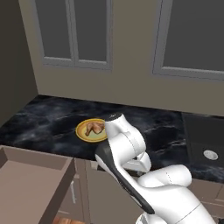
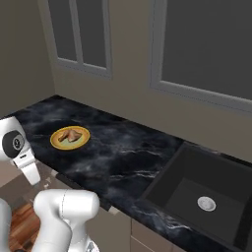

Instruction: Pick up the knife from the drawer and place it on the cutting board. Then place the meat from the plate to the cutting board.

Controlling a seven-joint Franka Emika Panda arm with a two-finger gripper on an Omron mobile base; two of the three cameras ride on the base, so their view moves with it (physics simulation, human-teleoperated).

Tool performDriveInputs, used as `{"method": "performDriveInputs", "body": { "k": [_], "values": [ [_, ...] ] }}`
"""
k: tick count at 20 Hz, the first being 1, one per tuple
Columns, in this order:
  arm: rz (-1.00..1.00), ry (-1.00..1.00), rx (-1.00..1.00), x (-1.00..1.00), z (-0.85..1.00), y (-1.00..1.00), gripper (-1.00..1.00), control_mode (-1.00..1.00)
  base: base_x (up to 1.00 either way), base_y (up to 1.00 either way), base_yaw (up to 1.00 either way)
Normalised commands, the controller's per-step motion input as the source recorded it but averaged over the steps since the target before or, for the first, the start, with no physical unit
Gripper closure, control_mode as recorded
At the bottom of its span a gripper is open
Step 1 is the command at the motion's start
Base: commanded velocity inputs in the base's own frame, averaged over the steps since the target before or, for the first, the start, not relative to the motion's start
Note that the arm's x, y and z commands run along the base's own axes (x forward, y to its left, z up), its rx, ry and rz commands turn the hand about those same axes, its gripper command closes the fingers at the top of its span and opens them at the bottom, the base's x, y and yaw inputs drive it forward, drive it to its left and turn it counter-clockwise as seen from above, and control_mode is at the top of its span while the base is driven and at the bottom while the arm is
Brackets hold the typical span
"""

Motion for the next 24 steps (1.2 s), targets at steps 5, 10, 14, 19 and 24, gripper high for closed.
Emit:
{"method": "performDriveInputs", "body": {
  "k": [5, 10, 14, 19, 24],
  "values": [
    [0.00, 0.00, 0.00, 0.00, 0.00, 0.00, -1.00, 1.00, 0.34, 0.60, 0.10],
    [0.00, 0.00, 0.00, 0.00, 0.00, 0.00, -1.00, 1.00, 0.38, 0.31, 0.12],
    [0.12, 0.00, 0.03, 0.32, 0.00, -0.06, -1.00, -1.00, 0.10, 0.00, 0.04],
    [0.18, 0.00, 0.06, 0.55, 0.00, -0.23, -1.00, -1.00, 0.00, 0.00, 0.00],
    [0.19, 0.00, 0.09, 0.69, 0.00, -0.21, -1.00, -1.00, 0.00, 0.00, 0.00]
  ]
}}
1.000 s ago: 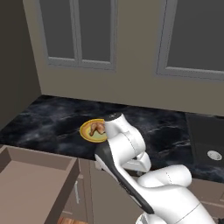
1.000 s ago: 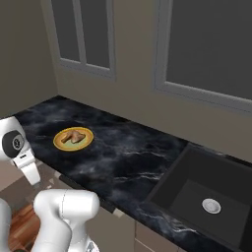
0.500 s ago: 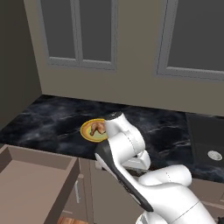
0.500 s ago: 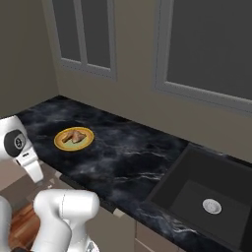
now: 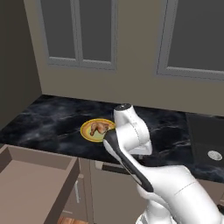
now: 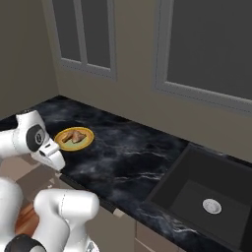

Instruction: Pick up the knife from the drawer and place it on the cutting board. Then place the meat from the plate to the cutting board.

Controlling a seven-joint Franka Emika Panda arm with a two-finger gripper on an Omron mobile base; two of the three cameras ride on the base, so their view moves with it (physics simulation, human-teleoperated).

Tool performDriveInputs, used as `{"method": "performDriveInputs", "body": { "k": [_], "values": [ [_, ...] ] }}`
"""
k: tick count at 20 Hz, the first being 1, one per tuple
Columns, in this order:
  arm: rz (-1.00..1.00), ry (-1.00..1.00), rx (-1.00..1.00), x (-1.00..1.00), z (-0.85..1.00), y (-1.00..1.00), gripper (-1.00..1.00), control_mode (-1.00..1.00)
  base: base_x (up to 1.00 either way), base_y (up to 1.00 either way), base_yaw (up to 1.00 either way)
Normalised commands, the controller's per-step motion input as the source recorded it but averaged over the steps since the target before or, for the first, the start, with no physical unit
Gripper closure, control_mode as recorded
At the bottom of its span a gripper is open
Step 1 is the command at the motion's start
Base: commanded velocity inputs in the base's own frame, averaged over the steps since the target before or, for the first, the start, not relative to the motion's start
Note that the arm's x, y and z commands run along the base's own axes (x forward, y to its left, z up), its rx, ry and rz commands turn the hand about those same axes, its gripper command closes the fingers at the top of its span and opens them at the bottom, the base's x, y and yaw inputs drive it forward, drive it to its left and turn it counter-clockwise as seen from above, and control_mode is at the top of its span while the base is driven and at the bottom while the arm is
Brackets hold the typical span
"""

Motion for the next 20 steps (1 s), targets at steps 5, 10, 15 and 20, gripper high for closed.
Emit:
{"method": "performDriveInputs", "body": {
  "k": [5, 10, 15, 20],
  "values": [
    [0.19, 0.00, 0.09, 0.75, 0.01, -0.07, -1.00, -1.00, 0.00, 0.00, 0.00],
    [0.18, 0.00, 0.09, 0.83, 0.00, 0.00, -1.00, -1.00, 0.00, 0.00, 0.00],
    [0.16, 0.00, 0.08, 0.74, 0.00, 0.20, -1.00, -1.00, 0.00, 0.00, 0.00],
    [0.09, 0.00, 0.03, 0.63, 0.00, 0.44, -1.00, -1.00, 0.00, 0.00, 0.00]
  ]
}}
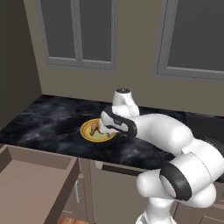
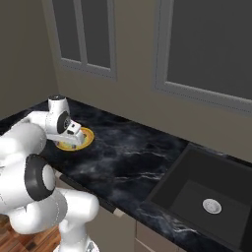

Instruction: Pick up the knife from the drawer and place it on the cutting board. Then place the meat from the plate to the cutting board.

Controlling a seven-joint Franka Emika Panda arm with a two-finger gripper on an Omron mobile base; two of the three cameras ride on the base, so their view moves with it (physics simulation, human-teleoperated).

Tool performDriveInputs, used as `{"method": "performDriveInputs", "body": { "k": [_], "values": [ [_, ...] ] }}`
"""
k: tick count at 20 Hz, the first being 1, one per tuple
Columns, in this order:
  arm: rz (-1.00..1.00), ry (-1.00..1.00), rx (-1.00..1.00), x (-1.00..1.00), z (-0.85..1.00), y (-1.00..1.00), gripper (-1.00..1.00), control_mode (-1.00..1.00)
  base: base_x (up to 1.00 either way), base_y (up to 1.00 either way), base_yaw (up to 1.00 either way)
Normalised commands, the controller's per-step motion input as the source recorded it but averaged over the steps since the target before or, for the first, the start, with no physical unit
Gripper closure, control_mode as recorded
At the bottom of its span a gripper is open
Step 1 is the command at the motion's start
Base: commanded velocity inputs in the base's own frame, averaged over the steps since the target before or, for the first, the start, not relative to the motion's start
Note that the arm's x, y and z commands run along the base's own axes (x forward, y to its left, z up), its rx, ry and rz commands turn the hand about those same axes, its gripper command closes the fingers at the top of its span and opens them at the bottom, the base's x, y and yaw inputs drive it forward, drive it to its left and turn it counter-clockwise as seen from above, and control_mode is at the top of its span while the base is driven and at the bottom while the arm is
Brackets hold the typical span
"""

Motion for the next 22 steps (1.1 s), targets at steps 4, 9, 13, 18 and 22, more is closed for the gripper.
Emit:
{"method": "performDriveInputs", "body": {
  "k": [4, 9, 13, 18, 22],
  "values": [
    [0.02, 0.00, 0.00, 0.51, 0.00, 0.51, -1.00, -1.00, 0.00, 0.00, 0.00],
    [0.00, 0.02, 0.00, 0.42, 0.00, 0.46, -1.00, -1.00, 0.00, 0.00, 0.00],
    [0.00, 0.05, 0.00, 0.38, 0.00, 0.38, -1.00, -1.00, 0.00, 0.00, 0.00],
    [0.00, 0.05, 0.00, 0.32, -0.02, 0.23, -1.00, -1.00, 0.00, 0.00, 0.00],
    [-0.01, 0.06, 0.00, 0.24, -0.05, 0.19, -1.00, -1.00, 0.00, 0.00, 0.00]
  ]
}}
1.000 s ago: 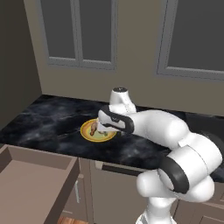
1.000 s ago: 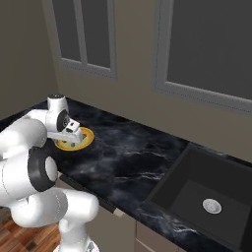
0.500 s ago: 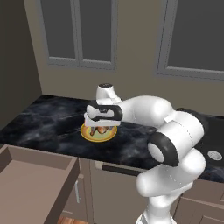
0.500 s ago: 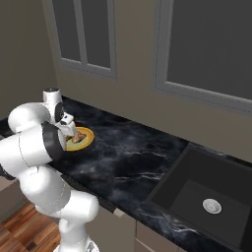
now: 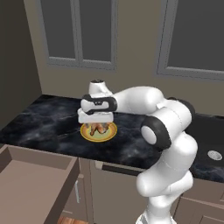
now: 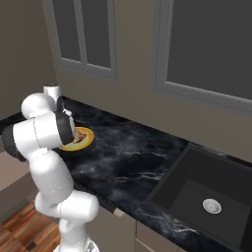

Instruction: Pick up the knife from the drawer and place it on the cutting board. Then place the meat from the plate to the cutting board.

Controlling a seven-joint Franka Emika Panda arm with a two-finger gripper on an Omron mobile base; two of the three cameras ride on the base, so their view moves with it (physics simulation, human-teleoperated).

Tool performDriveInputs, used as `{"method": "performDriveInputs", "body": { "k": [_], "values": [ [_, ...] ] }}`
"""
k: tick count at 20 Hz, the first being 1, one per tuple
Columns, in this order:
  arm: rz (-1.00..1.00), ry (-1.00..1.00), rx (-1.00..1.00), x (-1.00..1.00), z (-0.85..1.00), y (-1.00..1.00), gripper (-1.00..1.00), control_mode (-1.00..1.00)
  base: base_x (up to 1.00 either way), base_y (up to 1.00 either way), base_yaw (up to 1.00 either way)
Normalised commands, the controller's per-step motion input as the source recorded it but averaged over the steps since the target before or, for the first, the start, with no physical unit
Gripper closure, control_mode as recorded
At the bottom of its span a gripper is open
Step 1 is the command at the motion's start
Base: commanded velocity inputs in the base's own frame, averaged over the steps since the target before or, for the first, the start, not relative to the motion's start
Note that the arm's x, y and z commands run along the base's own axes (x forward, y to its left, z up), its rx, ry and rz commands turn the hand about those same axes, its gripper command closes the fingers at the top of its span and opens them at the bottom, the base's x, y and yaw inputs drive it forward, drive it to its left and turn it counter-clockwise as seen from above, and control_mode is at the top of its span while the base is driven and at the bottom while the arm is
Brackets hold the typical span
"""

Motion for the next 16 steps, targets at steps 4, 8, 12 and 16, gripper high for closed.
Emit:
{"method": "performDriveInputs", "body": {
  "k": [4, 8, 12, 16],
  "values": [
    [-0.02, 0.05, 0.00, 0.20, -0.08, 0.15, -1.00, -1.00, 0.00, 0.00, 0.00],
    [-0.07, 0.03, 0.00, 0.03, -0.11, 0.00, -1.00, -1.00, 0.00, 0.00, 0.00],
    [-0.13, 0.02, 0.00, 0.00, -0.13, 0.00, -1.00, -1.00, 0.00, 0.00, 0.00],
    [-0.14, 0.00, 0.00, 0.00, -0.15, 0.00, -1.00, -1.00, 0.00, 0.00, 0.00]
  ]
}}
